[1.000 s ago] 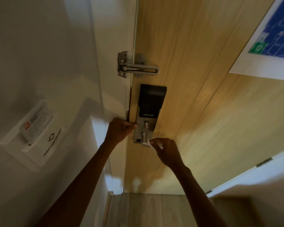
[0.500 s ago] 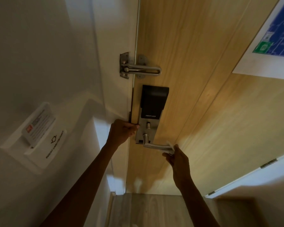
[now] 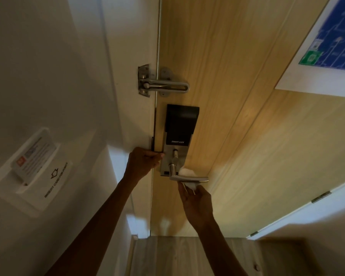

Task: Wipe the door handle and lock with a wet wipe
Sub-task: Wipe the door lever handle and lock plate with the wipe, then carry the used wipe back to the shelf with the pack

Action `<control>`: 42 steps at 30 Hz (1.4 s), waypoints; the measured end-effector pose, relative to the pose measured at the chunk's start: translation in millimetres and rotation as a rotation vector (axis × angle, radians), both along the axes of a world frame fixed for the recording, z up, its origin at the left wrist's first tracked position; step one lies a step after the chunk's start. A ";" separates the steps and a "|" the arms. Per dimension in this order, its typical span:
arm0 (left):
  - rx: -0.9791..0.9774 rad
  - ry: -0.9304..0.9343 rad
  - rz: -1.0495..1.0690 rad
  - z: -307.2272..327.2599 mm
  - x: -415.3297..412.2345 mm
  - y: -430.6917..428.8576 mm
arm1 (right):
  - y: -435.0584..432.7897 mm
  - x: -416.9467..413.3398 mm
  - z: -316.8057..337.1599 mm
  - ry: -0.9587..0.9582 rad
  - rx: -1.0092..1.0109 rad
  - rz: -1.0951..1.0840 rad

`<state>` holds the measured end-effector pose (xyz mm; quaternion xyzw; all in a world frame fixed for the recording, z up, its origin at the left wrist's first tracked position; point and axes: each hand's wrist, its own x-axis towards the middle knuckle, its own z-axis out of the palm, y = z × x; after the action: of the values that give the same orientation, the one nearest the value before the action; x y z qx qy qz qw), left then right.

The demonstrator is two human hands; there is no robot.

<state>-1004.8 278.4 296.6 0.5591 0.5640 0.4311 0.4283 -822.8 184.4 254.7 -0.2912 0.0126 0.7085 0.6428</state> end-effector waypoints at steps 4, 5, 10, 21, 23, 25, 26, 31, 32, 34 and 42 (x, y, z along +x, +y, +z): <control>-0.015 -0.039 -0.001 0.6 -0.8 0.4 | -1.6 -6.8 -5.7 0.016 -0.009 0.048; -0.017 -0.039 0.003 1.3 0.1 -0.2 | -1.2 -2.8 -5.9 0.027 0.010 0.028; -0.009 -0.016 -0.008 1.5 -0.4 -0.1 | 0.2 -3.6 -2.1 0.020 0.000 -0.024; 0.013 0.028 -0.015 5.0 0.2 -2.7 | -8.0 47.9 6.1 -0.150 -0.077 -0.186; 0.024 0.047 -0.005 5.5 -0.1 -3.5 | -9.0 61.9 20.6 -0.435 0.006 -0.187; 0.028 0.044 0.017 5.2 1.3 -6.3 | -7.3 63.4 32.0 -0.756 0.052 -0.127; 0.037 0.050 0.029 5.2 2.9 -9.0 | -5.3 63.2 33.9 -0.844 0.048 -0.126; 0.174 0.161 0.073 -3.1 9.0 -24.3 | -2.0 83.5 29.1 -0.757 -0.146 -0.216; 0.198 0.211 0.078 -6.9 7.9 -26.7 | -4.8 91.6 26.7 -0.720 -0.176 -0.205; 0.191 0.266 0.072 -14.8 10.7 -33.5 | -12.6 110.0 23.8 -0.681 -0.224 -0.201; -0.363 0.179 -0.274 -81.4 83.8 -85.8 | -52.4 195.8 7.7 -0.451 -0.310 -0.288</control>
<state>-921.0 192.7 215.2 0.5803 0.5867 0.2093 0.5247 -627.0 132.1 262.4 -0.5309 0.0187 0.5173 0.6710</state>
